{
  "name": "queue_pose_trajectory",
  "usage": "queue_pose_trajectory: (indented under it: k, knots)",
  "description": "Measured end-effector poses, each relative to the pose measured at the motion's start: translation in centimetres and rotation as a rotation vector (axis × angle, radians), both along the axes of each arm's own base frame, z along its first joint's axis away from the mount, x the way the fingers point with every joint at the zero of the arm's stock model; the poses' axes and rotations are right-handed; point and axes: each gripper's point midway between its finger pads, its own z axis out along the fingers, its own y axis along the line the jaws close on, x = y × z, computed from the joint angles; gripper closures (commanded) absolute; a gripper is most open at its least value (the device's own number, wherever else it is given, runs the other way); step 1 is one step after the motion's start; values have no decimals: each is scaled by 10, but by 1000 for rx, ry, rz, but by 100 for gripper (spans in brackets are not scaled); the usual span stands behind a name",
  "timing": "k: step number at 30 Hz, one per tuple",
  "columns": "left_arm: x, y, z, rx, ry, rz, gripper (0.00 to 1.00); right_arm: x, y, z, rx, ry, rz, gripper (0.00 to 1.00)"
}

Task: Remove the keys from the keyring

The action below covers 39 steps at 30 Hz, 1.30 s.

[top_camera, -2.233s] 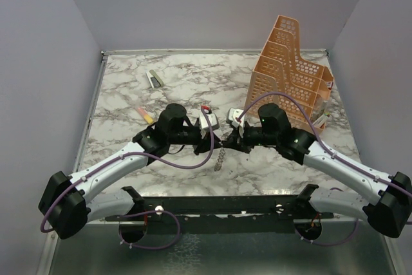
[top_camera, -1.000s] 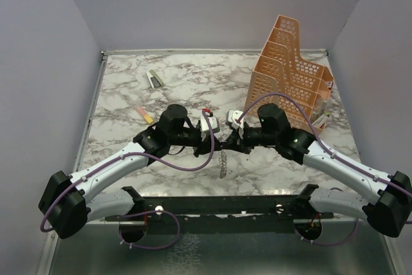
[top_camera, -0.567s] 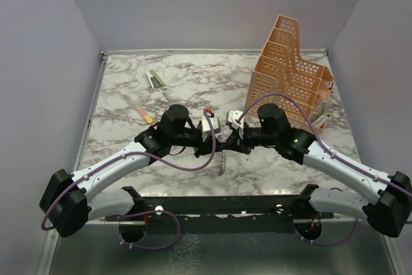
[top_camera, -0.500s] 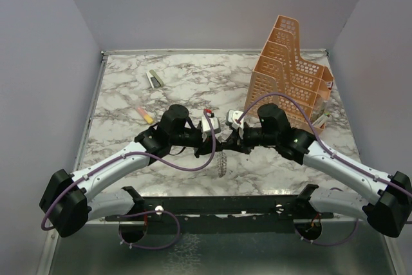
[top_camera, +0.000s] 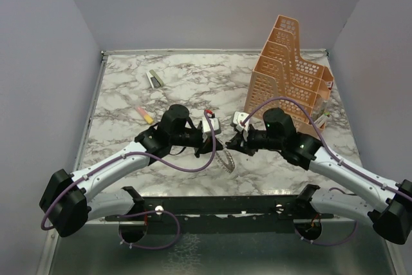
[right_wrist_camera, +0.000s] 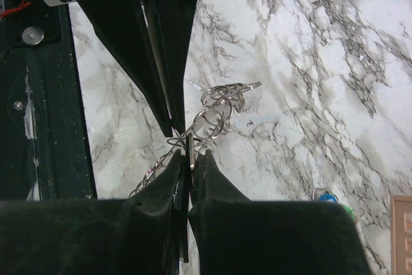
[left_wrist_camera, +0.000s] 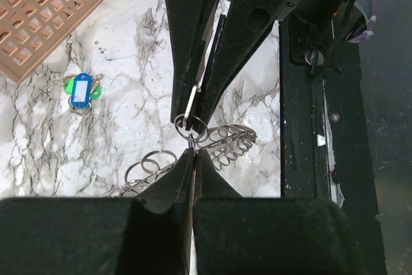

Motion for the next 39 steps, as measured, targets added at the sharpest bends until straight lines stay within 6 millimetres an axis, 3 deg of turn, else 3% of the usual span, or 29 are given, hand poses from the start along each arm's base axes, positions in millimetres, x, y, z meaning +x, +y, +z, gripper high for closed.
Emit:
queue_pose_trajectory:
  k: [28,39]
  knots:
    - [-13,1,8,-20,-8,-73,100,8,-5,-7,0,-33,-65,99]
    - [-17,2,8,-18,2,-84,100,9,-4,-18,-26,-9,-60,99]
